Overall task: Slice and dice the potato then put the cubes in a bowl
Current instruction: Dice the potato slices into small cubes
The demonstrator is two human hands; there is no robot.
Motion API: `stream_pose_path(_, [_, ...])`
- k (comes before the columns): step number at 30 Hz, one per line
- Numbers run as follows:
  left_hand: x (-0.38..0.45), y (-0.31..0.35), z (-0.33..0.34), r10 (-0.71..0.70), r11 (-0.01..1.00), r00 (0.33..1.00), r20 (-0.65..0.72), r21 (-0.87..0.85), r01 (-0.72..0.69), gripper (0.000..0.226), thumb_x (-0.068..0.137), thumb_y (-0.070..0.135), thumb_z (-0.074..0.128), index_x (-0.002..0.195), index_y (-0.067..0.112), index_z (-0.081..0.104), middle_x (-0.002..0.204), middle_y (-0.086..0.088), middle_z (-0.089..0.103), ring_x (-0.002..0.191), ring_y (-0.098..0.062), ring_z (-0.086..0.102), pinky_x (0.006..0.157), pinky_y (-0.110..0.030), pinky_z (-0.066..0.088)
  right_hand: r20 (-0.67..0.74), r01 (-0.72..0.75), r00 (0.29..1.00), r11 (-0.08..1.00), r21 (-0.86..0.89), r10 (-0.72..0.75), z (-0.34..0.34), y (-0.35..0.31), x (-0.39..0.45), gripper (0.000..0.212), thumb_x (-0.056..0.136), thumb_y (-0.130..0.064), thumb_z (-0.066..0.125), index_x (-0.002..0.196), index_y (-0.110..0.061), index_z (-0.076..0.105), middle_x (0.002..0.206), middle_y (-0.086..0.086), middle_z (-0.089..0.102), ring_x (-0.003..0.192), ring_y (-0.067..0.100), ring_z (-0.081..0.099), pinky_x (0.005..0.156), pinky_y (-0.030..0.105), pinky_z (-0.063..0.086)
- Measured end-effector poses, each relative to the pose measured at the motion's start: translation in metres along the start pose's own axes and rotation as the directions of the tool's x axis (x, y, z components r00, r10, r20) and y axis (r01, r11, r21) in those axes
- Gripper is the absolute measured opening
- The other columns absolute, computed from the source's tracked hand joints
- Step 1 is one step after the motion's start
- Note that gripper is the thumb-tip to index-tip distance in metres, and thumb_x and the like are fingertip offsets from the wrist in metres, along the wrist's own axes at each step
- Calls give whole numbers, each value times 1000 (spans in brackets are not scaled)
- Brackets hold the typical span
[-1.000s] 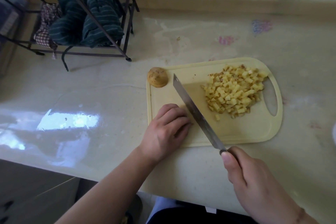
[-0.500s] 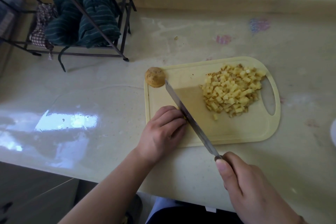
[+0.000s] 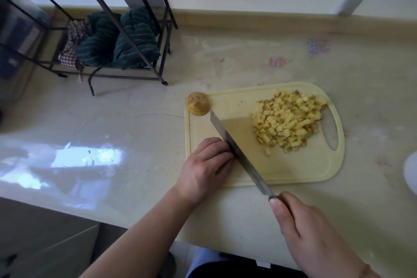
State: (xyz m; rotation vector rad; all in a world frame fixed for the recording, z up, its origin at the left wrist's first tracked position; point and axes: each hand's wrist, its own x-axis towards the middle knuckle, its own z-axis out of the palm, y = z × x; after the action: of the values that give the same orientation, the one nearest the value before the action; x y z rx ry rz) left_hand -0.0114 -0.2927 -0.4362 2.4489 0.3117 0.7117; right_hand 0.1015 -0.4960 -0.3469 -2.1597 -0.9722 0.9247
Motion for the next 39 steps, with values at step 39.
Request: stream_pose_path(39, [43, -3, -47, 53, 911, 830, 555, 314, -268, 59, 90, 48, 70, 140, 23, 53, 138, -3, 54, 94, -25, 66, 60, -37, 59, -4, 224, 893, 452, -863, -450, -49, 89, -44, 77, 95, -61, 12, 77, -14, 70, 63, 14, 67, 52, 34, 66, 50, 46, 52])
